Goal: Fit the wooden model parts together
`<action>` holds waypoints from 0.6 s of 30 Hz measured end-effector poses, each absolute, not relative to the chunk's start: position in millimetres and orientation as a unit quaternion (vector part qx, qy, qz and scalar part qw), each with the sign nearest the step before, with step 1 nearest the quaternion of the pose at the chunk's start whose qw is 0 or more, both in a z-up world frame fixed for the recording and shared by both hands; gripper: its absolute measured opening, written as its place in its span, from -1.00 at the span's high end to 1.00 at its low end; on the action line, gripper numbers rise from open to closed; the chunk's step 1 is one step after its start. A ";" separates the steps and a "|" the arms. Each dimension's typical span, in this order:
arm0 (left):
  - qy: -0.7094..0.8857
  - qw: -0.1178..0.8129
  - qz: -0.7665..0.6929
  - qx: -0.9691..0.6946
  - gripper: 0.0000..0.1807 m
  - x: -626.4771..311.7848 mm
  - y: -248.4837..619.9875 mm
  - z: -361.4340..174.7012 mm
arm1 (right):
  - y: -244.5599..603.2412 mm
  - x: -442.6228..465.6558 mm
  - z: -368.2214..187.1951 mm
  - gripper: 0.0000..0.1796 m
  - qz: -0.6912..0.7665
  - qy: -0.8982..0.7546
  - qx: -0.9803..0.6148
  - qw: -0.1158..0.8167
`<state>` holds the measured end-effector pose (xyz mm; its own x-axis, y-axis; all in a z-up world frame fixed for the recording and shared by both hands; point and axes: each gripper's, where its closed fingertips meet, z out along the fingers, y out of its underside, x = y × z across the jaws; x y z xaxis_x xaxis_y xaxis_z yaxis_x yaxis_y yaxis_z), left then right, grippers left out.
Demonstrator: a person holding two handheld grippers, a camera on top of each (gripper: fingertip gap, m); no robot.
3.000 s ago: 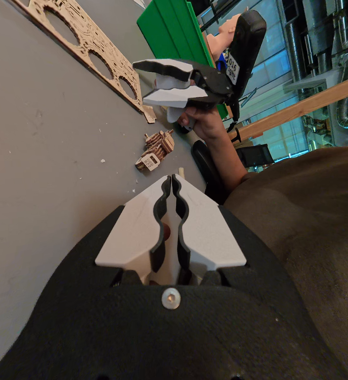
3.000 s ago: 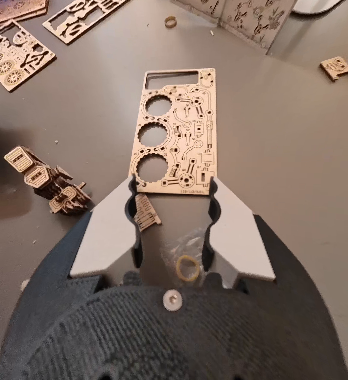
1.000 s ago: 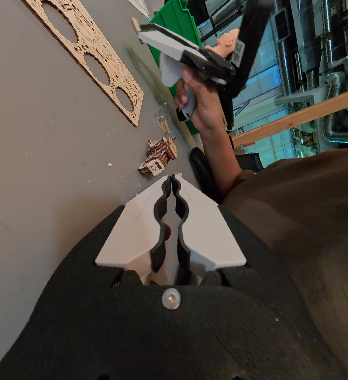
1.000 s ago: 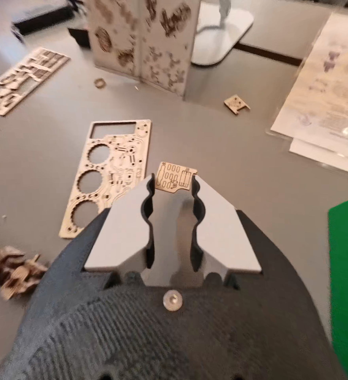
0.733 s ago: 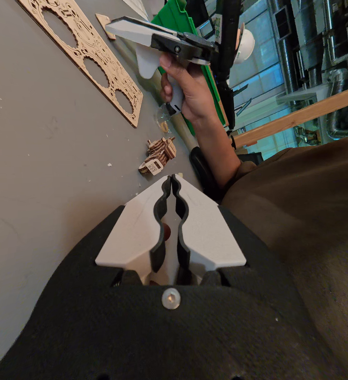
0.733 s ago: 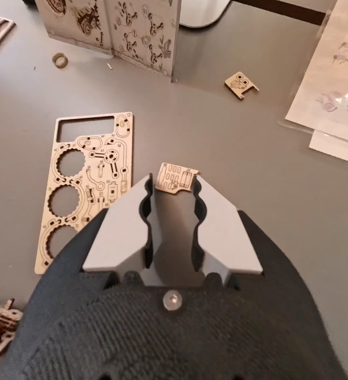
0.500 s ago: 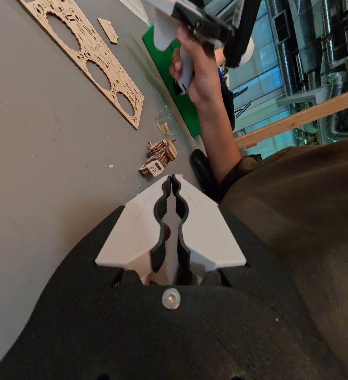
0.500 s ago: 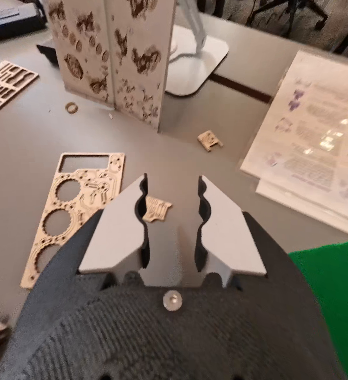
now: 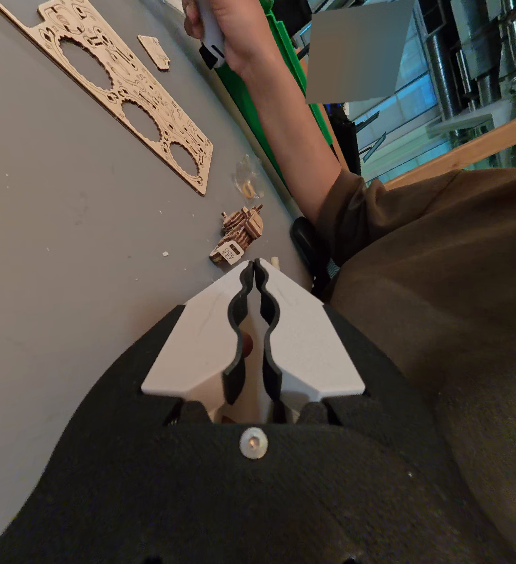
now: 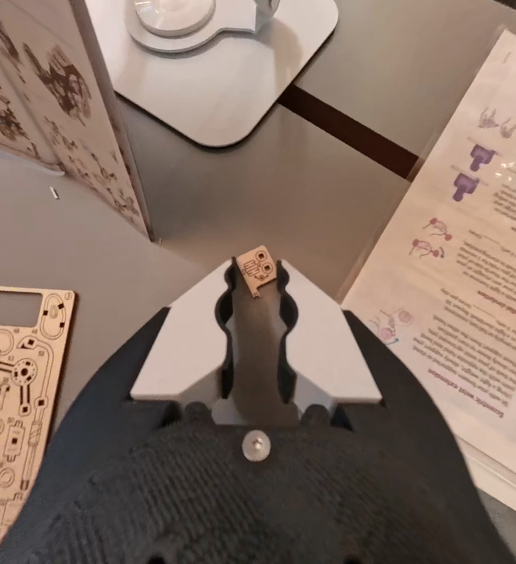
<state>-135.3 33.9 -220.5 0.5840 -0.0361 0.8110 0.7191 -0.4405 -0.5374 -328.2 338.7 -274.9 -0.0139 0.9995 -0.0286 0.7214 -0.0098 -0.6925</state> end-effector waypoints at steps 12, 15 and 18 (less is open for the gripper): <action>-0.217 0.476 -0.397 -0.754 1.00 -129.3 33.3 -219.9 | 305.4 -231.2 -241.2 0.74 0.246 -0.621 -0.672 0.321; -0.213 0.473 -0.402 -0.755 1.00 -125.2 33.4 -219.8 | 309.4 -204.0 -252.2 0.73 0.200 -0.601 -0.699 0.333; -0.199 0.471 -0.396 -0.763 1.00 -120.6 34.6 -220.5 | 300.7 -199.5 -263.0 0.63 0.234 -0.577 -0.723 0.300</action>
<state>-120.6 34.6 -220.5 0.6080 -0.0696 0.7908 0.6762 -0.4765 -0.5619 -199.5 300.7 -263.0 0.2241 0.9745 0.0081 0.6942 -0.1538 -0.7031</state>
